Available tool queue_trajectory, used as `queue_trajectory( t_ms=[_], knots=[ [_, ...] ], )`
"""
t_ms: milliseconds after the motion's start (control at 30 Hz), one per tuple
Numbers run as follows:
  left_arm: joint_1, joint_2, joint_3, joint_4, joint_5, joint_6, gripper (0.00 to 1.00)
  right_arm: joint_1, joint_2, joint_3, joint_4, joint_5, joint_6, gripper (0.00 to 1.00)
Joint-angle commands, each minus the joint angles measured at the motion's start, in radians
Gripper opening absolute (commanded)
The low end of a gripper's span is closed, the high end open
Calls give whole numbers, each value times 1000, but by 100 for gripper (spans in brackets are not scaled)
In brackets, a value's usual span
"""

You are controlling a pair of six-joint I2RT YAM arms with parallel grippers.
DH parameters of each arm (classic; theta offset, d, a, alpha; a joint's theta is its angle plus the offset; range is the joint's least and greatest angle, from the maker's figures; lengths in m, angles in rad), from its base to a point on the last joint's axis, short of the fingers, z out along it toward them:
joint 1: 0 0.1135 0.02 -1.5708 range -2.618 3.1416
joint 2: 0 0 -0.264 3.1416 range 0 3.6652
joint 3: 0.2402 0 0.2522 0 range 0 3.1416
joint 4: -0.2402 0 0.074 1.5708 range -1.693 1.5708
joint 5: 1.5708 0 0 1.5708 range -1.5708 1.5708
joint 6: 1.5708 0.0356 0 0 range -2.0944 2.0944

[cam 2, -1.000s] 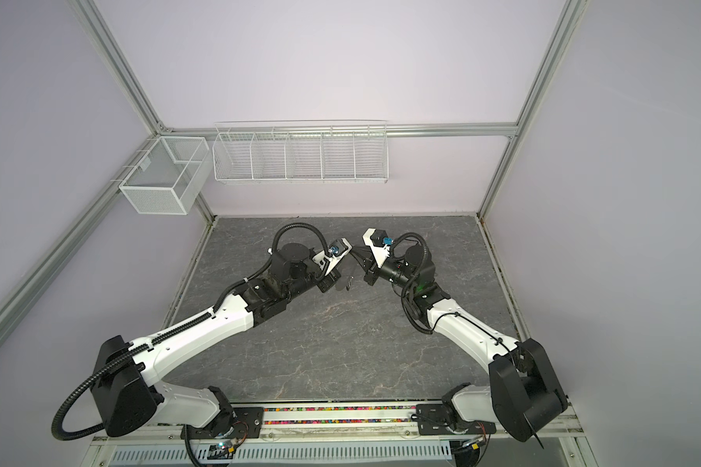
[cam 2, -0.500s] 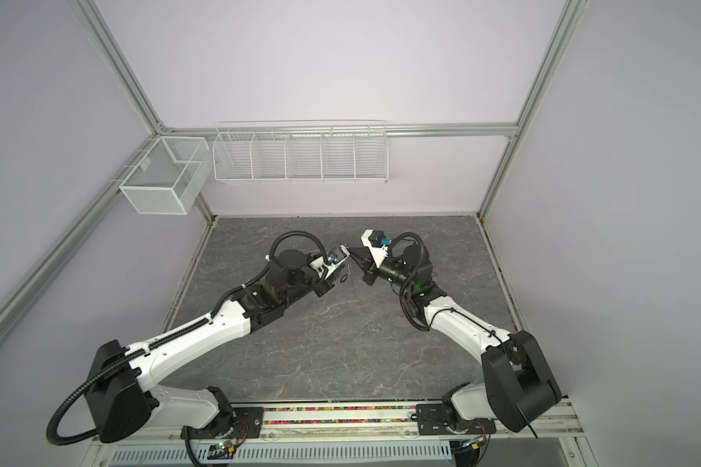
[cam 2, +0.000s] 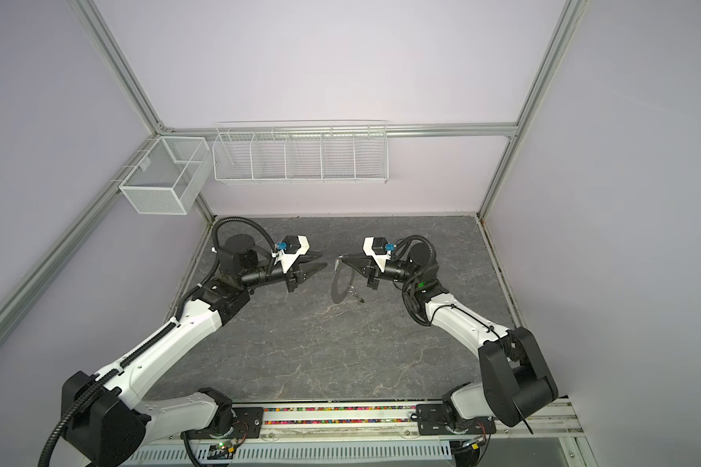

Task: Attach keys to a key ring
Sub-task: Insert the key into the keyring.

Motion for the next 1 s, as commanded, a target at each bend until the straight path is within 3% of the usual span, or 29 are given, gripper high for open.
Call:
queue_trajectory(
  t_ms=[0, 500, 967],
  knots=[
    [6, 20, -6, 75, 130, -63, 30, -4, 2, 24, 87, -67, 38, 7],
    [-21, 59, 26, 75, 133, -61, 26, 12, 22, 26, 153, -88, 105, 7],
    [-35, 50, 37, 71, 45, -55, 23, 14, 38, 24, 148, -94, 103, 7]
  ],
)
